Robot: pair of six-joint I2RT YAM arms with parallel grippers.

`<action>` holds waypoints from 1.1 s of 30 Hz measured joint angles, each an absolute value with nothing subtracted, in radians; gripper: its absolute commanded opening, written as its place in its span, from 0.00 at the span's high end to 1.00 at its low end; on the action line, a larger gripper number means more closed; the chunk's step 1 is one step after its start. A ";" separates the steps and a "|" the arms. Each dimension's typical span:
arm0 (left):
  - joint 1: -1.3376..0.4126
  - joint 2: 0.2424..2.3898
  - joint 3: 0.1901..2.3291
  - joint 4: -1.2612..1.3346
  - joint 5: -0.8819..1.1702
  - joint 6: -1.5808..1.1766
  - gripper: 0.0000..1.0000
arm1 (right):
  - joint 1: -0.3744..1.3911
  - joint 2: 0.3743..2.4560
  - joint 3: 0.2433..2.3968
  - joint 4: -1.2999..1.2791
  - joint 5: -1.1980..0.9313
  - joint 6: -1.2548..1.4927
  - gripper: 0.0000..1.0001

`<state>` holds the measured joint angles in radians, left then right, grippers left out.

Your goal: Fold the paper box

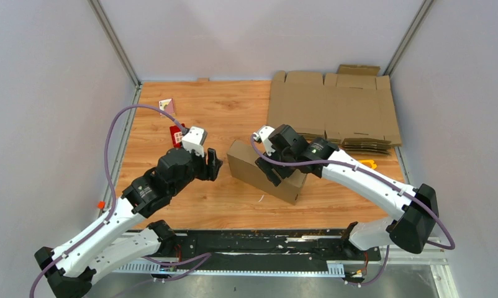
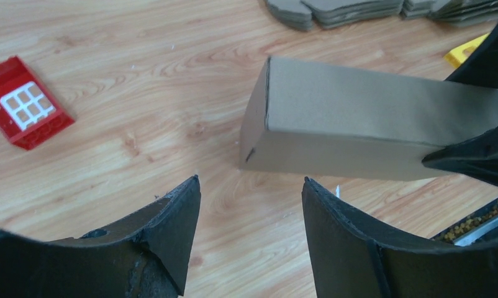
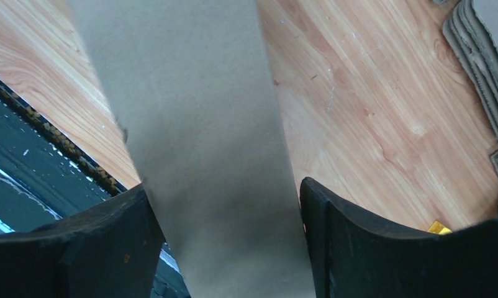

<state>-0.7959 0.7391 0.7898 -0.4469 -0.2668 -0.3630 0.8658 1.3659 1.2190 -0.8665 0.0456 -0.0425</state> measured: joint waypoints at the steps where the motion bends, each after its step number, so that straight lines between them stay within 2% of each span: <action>1: -0.796 0.734 0.791 -0.463 -0.274 -0.364 0.30 | 0.874 1.368 1.224 -0.868 0.052 -0.044 0.43; 2: -0.796 0.732 0.795 -0.489 -0.285 -0.367 0.29 | 0.887 1.372 1.234 -0.872 0.067 -0.042 0.46; 6: -0.796 0.708 0.813 -0.577 -0.349 -0.385 0.14 | 0.968 1.412 1.330 -0.889 0.226 0.016 0.46; 7: -0.796 0.693 0.819 -0.596 -0.366 -0.393 0.11 | 0.994 1.428 1.361 -0.890 0.284 0.039 0.39; 9: -0.796 0.665 0.833 -0.628 -0.403 -0.410 0.04 | 1.054 1.465 1.427 -0.892 0.397 0.080 0.16; 10: -0.796 0.652 0.839 -0.641 -0.421 -0.421 0.01 | 1.083 1.487 1.455 -0.884 0.440 0.097 0.08; 12: -0.796 0.631 0.846 -0.663 -0.454 -0.443 0.00 | 1.125 1.528 1.501 -0.862 0.481 0.121 0.01; 16: -0.796 0.607 0.846 -0.700 -0.485 -0.496 0.00 | 1.155 1.598 1.531 -0.771 0.391 0.149 0.00; 22: -0.796 0.574 0.813 -0.714 -0.479 -0.593 0.00 | 1.111 1.572 1.444 -0.636 0.132 0.197 0.03; 27: -0.796 0.588 0.762 -0.714 -0.445 -0.746 0.00 | 0.929 1.388 1.214 -0.502 -0.128 0.281 0.07; 30: -0.796 0.612 0.735 -0.716 -0.415 -0.860 0.00 | 0.841 1.277 1.121 -0.492 -0.176 0.313 0.06; 33: -0.796 0.639 0.717 -0.734 -0.389 -0.949 0.00 | 0.836 1.211 1.090 -0.496 -0.172 0.313 0.05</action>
